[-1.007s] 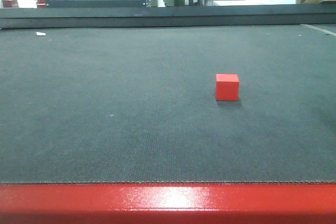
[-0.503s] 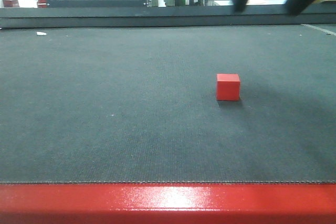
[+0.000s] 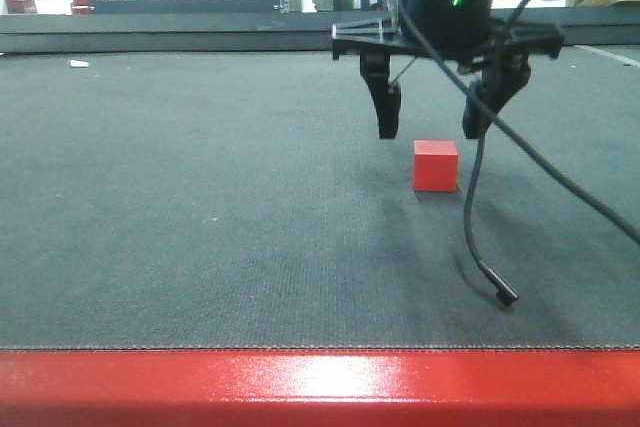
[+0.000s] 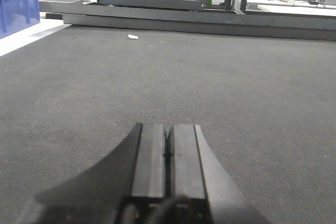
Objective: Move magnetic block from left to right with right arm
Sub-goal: 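Lower the open right gripper around the red cube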
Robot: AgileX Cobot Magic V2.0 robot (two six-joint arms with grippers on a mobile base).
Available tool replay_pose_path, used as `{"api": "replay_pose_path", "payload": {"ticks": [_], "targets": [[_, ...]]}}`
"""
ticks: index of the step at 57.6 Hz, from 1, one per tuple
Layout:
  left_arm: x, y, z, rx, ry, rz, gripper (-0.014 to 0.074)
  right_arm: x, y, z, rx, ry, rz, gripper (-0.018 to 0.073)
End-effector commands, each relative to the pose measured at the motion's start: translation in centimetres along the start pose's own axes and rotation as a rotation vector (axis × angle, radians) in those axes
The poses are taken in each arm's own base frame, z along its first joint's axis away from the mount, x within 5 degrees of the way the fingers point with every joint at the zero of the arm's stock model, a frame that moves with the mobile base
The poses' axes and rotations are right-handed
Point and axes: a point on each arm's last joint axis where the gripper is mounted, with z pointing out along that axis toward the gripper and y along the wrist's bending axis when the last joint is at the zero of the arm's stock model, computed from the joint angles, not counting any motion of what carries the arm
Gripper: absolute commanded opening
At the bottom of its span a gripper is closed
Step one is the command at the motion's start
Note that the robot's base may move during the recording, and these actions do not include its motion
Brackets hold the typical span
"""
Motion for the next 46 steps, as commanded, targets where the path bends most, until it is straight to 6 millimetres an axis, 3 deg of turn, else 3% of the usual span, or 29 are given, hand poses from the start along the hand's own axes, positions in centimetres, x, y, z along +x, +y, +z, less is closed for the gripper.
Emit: {"api": "replay_pose_path", "payload": {"ticks": [1,25,39,46], "targets": [[-0.6,0.1,-0.1,-0.006,-0.087,-0.01,-0.0126,-1.7,-0.1,-2.1,-0.049,-0.11,0.016,0.0571],[-0.6,0.1,-0.1,-0.006,-0.087,-0.01,-0.0126,-2.2,-0.3,0.5,-0.042,-0.107,0.025,0.0554],[-0.6,0.1,-0.1,-0.006,-0.087,-0.01,-0.0126,-2.2,-0.4,0.2,-0.039,-0.113,-0.002,0.0245],[-0.6,0.1,-0.1,-0.006,-0.087,-0.01,-0.0126,-2.6,-0.8,-1.3,-0.051,-0.141,-0.033,0.0181]]}}
